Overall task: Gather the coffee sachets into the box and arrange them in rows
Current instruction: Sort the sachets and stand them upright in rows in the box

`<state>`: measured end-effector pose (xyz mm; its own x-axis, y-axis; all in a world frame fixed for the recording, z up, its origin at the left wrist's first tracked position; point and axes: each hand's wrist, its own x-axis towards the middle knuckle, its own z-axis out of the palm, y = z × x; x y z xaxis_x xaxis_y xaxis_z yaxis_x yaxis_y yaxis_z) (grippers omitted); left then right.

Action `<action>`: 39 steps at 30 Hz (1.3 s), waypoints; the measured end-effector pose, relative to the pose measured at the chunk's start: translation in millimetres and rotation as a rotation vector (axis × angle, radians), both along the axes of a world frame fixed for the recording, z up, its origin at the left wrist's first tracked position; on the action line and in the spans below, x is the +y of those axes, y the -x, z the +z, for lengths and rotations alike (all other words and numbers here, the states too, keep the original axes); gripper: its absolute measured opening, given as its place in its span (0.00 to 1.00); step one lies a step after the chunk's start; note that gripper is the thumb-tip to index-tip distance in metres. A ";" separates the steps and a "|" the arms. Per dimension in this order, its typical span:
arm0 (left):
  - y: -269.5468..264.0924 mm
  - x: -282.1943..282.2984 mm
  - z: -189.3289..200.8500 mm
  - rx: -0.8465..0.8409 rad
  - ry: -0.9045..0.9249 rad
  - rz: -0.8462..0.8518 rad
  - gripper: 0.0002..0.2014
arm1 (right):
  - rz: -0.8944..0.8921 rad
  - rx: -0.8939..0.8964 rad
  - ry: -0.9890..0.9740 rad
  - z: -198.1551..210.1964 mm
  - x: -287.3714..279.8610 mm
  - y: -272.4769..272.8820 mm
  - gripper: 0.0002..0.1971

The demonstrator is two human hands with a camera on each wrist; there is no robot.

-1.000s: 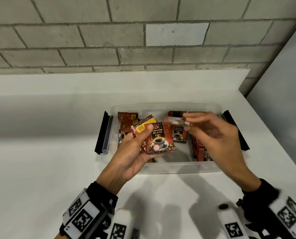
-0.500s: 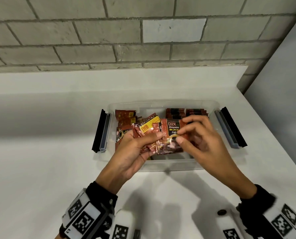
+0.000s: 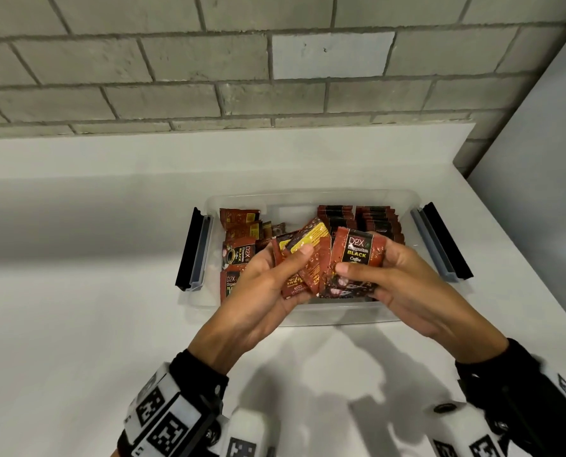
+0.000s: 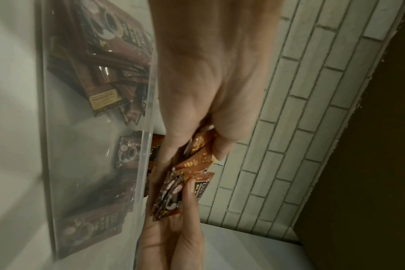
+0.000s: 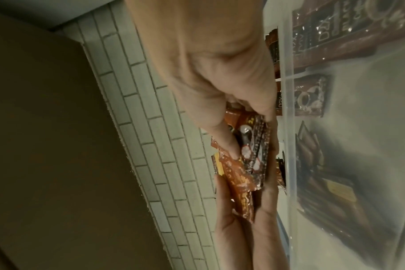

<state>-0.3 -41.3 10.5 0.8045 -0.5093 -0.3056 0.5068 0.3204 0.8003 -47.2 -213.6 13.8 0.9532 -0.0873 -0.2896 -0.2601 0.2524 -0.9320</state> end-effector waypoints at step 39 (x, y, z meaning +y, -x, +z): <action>-14.9 18.5 4.9 -0.166 -0.099 0.021 0.20 | -0.026 -0.034 -0.105 25.0 -13.9 11.4 0.20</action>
<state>14.6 -22.8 15.4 0.8582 -0.4660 -0.2154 0.3591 0.2451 0.9005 -58.6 -227.5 38.8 0.9605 -0.0828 -0.2657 -0.2207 0.3552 -0.9084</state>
